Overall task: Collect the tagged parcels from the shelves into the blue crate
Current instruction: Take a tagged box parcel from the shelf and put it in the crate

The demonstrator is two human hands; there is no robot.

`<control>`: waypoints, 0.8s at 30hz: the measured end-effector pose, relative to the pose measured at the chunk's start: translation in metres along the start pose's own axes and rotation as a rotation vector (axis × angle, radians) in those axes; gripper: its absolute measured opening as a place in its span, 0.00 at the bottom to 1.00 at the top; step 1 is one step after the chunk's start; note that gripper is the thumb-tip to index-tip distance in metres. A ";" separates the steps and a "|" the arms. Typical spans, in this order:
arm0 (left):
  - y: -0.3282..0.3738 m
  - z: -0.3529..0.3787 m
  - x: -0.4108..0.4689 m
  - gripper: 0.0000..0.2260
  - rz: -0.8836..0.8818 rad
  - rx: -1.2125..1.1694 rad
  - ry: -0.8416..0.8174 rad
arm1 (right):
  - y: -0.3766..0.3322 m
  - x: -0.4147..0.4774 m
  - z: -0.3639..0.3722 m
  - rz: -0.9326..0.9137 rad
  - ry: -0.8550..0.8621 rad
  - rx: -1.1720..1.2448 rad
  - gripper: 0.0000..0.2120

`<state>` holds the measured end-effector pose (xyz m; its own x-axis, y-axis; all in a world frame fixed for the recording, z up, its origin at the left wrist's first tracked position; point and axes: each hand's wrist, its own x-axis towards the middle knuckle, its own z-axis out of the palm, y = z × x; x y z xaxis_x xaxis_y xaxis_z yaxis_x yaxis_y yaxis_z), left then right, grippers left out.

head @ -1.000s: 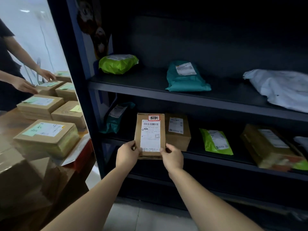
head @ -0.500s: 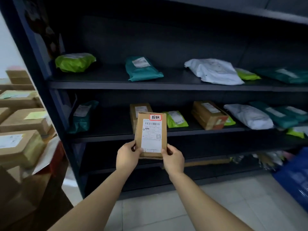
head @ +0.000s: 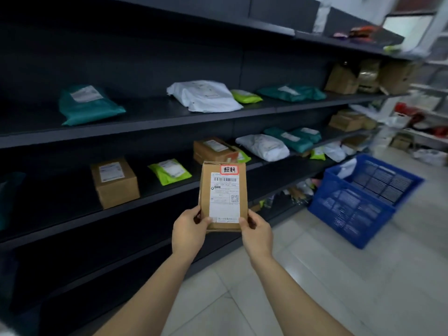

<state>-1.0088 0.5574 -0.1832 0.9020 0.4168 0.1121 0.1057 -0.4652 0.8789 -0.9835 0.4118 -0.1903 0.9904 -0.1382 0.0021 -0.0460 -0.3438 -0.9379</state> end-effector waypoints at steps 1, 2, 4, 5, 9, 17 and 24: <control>0.009 0.014 -0.001 0.21 0.008 0.003 -0.021 | 0.005 0.005 -0.014 0.005 0.022 0.005 0.16; 0.019 0.032 -0.003 0.21 0.019 0.007 -0.042 | 0.013 0.012 -0.033 0.013 0.046 0.003 0.16; 0.033 0.054 -0.007 0.21 0.019 -0.007 -0.069 | 0.021 0.022 -0.056 0.031 0.070 -0.012 0.16; 0.042 0.070 -0.008 0.22 0.016 -0.016 -0.086 | 0.028 0.029 -0.072 0.037 0.084 -0.018 0.17; 0.080 0.132 -0.015 0.21 0.043 -0.038 -0.148 | 0.049 0.057 -0.135 0.037 0.138 -0.032 0.16; 0.147 0.250 -0.024 0.20 0.060 -0.110 -0.257 | 0.090 0.111 -0.252 0.048 0.212 -0.058 0.15; 0.193 0.333 -0.009 0.19 0.091 -0.104 -0.389 | 0.118 0.160 -0.321 0.117 0.313 -0.054 0.15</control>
<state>-0.8574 0.2032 -0.1692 0.9988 0.0417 0.0256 -0.0069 -0.3973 0.9177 -0.8723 0.0506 -0.1895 0.8902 -0.4555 0.0098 -0.1720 -0.3559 -0.9186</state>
